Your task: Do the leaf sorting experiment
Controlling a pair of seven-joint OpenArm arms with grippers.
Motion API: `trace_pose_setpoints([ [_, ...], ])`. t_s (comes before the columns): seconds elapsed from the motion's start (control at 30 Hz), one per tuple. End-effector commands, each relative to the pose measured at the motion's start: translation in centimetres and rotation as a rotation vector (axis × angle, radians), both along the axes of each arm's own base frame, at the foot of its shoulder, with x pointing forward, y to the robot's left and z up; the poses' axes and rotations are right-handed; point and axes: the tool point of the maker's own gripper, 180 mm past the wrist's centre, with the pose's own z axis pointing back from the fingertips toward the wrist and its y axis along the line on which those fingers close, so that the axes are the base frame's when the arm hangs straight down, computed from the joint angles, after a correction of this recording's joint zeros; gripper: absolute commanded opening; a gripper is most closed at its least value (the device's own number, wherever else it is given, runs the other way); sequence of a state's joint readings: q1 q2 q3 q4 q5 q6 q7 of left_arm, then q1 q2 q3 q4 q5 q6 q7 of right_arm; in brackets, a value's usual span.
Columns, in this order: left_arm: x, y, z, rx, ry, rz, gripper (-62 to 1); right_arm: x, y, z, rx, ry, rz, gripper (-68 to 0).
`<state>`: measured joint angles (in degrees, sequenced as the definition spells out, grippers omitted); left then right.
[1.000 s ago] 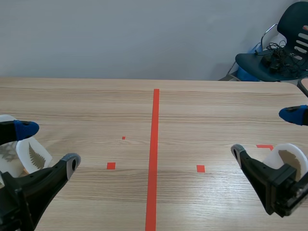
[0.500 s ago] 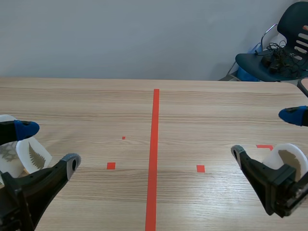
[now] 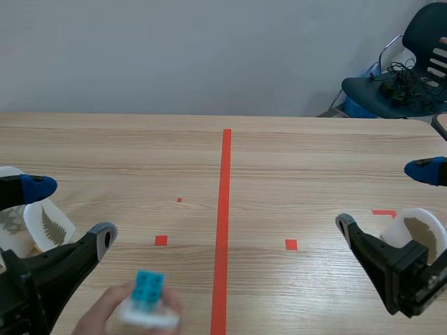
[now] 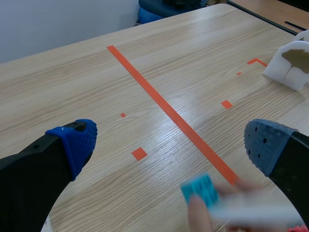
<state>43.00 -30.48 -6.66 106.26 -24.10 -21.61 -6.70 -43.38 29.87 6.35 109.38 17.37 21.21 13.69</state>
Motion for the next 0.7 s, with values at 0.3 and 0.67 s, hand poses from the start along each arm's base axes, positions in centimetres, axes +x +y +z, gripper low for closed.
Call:
trace_pose_setpoints([
  [0.3, 0.2, -0.2, 0.8, -0.026, -0.026, 0.001, 1.4, 1.6, 0.0, 2.0, 0.006, -0.077, -0.003, 0.4],
  [0.67, 0.2, -0.2, 0.8, -0.026, -0.026, 0.001, 1.4, 2.6, 0.1, 1.2, -0.047, -0.022, 0.016, 0.4],
])
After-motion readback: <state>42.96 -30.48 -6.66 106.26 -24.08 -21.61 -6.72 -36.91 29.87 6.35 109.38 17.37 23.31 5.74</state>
